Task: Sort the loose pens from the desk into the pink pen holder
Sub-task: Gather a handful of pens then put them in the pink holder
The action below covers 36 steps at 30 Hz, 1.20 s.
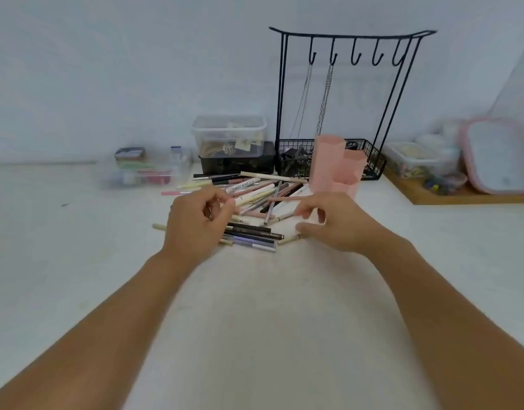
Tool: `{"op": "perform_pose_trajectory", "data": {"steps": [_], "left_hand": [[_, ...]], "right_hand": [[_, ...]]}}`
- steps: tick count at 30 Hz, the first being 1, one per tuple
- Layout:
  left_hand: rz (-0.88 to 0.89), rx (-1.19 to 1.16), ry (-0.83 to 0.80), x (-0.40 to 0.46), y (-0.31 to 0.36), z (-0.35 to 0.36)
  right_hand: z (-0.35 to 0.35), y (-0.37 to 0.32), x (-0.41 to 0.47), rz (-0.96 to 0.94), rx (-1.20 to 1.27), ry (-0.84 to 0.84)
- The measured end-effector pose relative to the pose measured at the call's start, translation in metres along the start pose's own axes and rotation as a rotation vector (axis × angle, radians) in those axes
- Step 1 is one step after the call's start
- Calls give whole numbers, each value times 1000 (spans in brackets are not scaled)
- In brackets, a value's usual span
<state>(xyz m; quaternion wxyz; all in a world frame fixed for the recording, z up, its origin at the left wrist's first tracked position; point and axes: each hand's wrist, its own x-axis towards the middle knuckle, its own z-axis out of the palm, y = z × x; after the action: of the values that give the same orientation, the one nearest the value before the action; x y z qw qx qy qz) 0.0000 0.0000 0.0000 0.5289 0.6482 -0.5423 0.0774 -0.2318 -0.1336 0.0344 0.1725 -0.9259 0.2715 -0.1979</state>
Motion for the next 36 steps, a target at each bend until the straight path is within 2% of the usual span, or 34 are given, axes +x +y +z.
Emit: {"op": "perform_pose_trajectory", "data": {"steps": [5, 11, 15, 17, 19, 20, 22, 23, 24, 25, 27, 29, 33, 36], "left_hand": [[30, 38, -100, 0, 3, 6], [35, 5, -106, -3, 7, 4], [-27, -60, -101, -4, 8, 3], [-58, -113, -87, -5, 13, 3], [-76, -214, -81, -7, 24, 3], [-85, -283, -103, -7, 30, 4], [-128, -458, -214, -9, 42, 5], [-156, -551, -283, -10, 46, 7], [-173, -616, -351, -12, 50, 8], [-190, -664, -403, -14, 52, 10], [-237, -699, -468, -16, 56, 15], [-286, -649, -468, -16, 55, 20], [-295, -430, -338, -14, 54, 20], [-502, -566, -121, -8, 51, 12]], "right_hand": [[5, -6, 5, 20, -110, -137], [3, 4, 1, 74, -98, -113], [4, 1, 1, 53, -102, -122], [-1, -5, -1, 21, -34, -46], [-10, -18, -1, 22, 197, 112], [-13, -25, 1, 43, 408, 175], [-13, -48, 1, 77, 924, 206], [-10, -59, 1, 75, 1115, 199], [-3, -65, 1, 74, 1207, 192], [4, -71, 1, 77, 1218, 189], [19, -74, 1, 81, 1084, 216], [30, -73, 1, 88, 954, 258], [36, -66, 5, 93, 843, 269], [27, -39, 8, 92, 448, 324]]}}
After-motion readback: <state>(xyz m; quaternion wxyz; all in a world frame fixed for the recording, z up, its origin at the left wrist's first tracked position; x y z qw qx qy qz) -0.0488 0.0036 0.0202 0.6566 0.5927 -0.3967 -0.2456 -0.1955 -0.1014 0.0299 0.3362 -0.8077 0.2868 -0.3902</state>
